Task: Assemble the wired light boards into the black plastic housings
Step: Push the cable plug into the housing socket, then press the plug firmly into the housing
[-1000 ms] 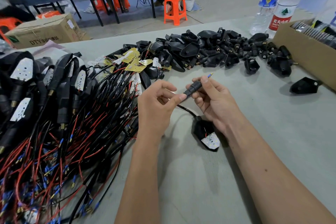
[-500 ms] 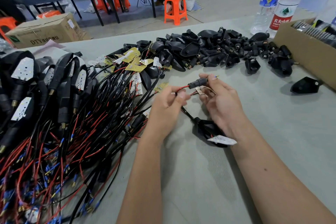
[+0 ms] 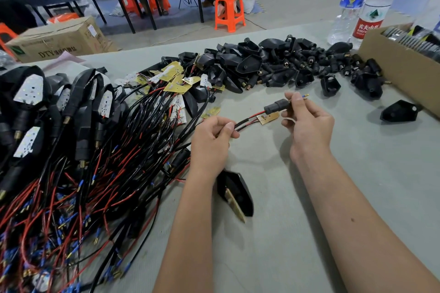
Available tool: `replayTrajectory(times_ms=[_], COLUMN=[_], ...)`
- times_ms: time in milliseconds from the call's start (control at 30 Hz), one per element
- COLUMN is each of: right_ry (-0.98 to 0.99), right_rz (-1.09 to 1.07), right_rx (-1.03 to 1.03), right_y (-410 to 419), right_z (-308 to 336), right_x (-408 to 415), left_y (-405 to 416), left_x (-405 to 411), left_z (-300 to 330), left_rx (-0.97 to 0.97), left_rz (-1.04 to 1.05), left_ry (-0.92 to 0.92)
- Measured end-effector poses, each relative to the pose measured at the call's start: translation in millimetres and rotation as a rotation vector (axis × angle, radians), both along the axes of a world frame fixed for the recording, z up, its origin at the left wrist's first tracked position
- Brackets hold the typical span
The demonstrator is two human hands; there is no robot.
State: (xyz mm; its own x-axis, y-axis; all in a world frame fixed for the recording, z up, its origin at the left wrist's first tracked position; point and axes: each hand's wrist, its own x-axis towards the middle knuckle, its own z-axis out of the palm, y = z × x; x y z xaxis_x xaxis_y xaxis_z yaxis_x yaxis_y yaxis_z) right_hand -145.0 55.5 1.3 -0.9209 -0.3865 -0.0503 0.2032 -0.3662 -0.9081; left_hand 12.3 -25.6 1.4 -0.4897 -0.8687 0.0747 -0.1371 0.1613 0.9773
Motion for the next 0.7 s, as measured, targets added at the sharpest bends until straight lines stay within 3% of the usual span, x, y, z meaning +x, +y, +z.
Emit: replayTrajectory(times_ms=[300,500,700], right_ry=[0.265,0.177,0.198], right_rz=[-0.123,-0.033,-0.026], right_rx=[0.262,0.118,0.187], right_y=[2.2,3.3,3.2], right_z=[-6.3,-4.2,-5.3], right_x=[-1.2,-2.7,0.3], left_y=[-1.0,-1.4,0.9], left_x=[1.5,3.0,2.3], left_z=[-0.6,1.4,3.7], left_rx=[-0.074,-0.046,-0.069], left_rz=[-0.084,-0.099,-0.087], left_ry=[-0.068,-0.075,-0.119])
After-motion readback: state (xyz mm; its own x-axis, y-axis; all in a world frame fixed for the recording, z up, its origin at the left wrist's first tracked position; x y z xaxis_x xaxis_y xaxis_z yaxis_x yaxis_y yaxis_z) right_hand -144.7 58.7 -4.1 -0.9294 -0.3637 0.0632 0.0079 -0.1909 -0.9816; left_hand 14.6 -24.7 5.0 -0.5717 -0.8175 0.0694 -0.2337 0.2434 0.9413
